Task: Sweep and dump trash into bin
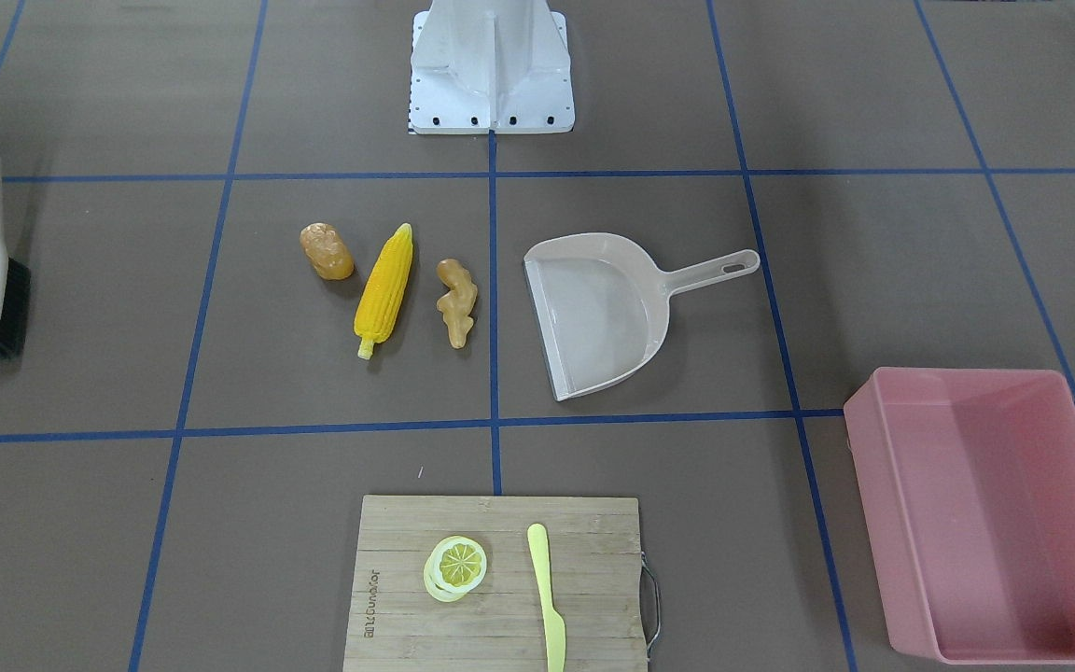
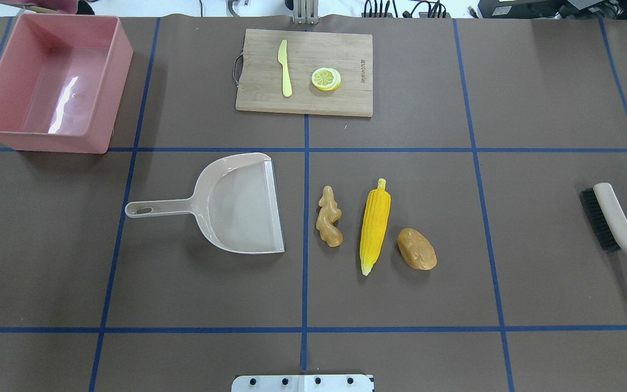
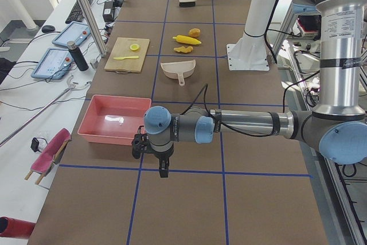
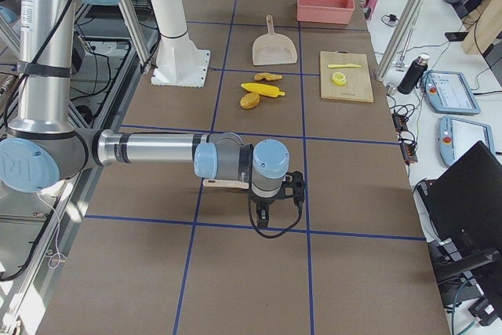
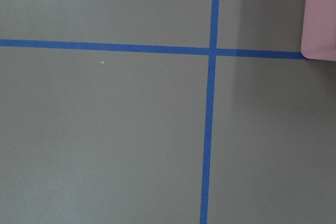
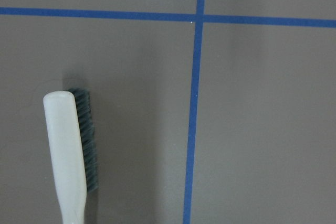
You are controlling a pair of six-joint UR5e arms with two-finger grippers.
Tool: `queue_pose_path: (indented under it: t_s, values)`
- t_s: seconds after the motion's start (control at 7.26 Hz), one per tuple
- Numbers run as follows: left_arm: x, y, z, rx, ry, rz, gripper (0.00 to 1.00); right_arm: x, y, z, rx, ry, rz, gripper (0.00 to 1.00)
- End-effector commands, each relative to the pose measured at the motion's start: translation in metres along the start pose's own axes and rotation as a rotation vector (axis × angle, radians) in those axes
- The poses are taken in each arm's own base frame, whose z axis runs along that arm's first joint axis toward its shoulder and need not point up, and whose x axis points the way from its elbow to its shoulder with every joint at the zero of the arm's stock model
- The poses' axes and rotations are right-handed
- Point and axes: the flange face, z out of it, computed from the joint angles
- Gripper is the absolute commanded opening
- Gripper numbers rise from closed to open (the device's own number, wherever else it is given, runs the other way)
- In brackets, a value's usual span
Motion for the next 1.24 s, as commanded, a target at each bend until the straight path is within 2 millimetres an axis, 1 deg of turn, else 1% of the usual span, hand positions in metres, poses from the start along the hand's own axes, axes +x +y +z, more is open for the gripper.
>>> queue_pose_path:
  t_s: [0.0, 0.14, 0.28, 0.41, 0.55, 0.83, 0.96, 1.1]
  values:
    - [0.0, 0.0, 0.0, 0.0, 0.0, 0.0, 0.99, -0.034, 0.033, 0.01, -0.04, -0.004, 0.035, 1.0]
    - [0.0, 0.0, 0.0, 0.0, 0.0, 0.0, 0.99, -0.056, 0.041, 0.024, -0.084, 0.002, 0.037, 1.0]
    - [0.0, 0.0, 0.0, 0.0, 0.0, 0.0, 0.99, -0.088, 0.041, 0.044, -0.14, 0.016, 0.014, 1.0]
    - [0.0, 0.0, 0.0, 0.0, 0.002, 0.0, 0.99, -0.105, 0.053, 0.051, -0.173, 0.02, 0.027, 1.0]
    - [0.0, 0.0, 0.0, 0.0, 0.0, 0.0, 0.99, -0.117, 0.059, 0.06, -0.203, 0.026, 0.028, 1.0]
    - [0.0, 0.0, 0.0, 0.0, 0.0, 0.0, 0.99, -0.117, 0.074, 0.083, -0.265, 0.071, 0.025, 1.0]
    - [0.001, -0.001, -0.001, 0.001, 0.0, 0.001, 0.99, -0.118, 0.077, 0.098, -0.301, 0.091, 0.02, 0.99]
    - [0.001, -0.001, -0.001, 0.001, 0.0, 0.001, 0.99, -0.114, 0.078, 0.105, -0.317, 0.097, 0.026, 0.99]
